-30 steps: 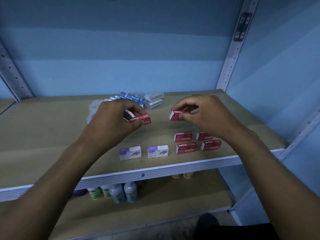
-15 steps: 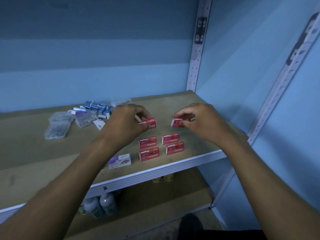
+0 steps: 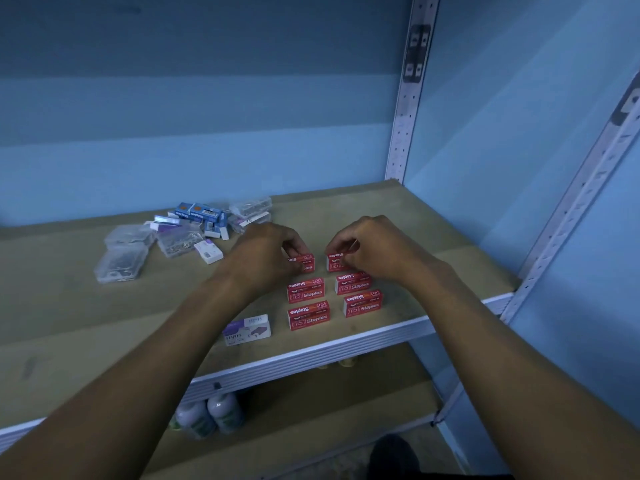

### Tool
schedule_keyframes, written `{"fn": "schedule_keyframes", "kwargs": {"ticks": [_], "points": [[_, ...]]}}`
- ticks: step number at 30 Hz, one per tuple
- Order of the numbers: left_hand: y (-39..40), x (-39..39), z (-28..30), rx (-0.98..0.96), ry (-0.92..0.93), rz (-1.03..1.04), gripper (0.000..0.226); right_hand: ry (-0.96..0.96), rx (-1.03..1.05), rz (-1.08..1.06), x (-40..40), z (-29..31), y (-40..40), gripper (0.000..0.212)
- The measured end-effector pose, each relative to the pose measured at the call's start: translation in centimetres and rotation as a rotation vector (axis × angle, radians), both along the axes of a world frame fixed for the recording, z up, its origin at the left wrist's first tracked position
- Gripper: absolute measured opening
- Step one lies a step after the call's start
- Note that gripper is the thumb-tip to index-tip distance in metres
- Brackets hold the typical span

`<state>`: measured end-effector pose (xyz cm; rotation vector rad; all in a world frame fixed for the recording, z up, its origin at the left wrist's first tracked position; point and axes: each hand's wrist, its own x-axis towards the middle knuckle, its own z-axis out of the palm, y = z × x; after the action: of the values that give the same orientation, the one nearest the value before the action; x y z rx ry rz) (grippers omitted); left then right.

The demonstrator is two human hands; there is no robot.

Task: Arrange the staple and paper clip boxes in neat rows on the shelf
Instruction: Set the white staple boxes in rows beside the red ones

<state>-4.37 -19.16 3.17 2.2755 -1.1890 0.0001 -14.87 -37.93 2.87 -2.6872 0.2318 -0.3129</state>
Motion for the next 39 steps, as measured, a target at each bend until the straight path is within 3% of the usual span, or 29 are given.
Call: {"fn": "schedule_keyframes", "kwargs": {"ticks": [11, 16, 25, 39], "points": [[0.3, 0.2, -1.0, 0.017, 0.012, -0.028, 0.015, 0.018, 0.046, -0.002, -0.1, 0.1, 0.1, 0.03], [1.0, 0.6, -0.8, -0.001, -0.033, -0.016, 0.026, 0.029, 0.068, -0.004, -0.2, 0.4, 0.1, 0.03], [6.9, 2.7, 0.8, -0.042, -0.044, 0.089, 0.026, -0.073, 0.065, -0.007, 1.5, 1.0, 2.5, 0.021], [14.3, 5.8, -1.3, -0.074, -0.032, 0.21, 0.027, -0.029, 0.016, 0.049, 6.6, 0.0, 8.1, 0.024]]}}
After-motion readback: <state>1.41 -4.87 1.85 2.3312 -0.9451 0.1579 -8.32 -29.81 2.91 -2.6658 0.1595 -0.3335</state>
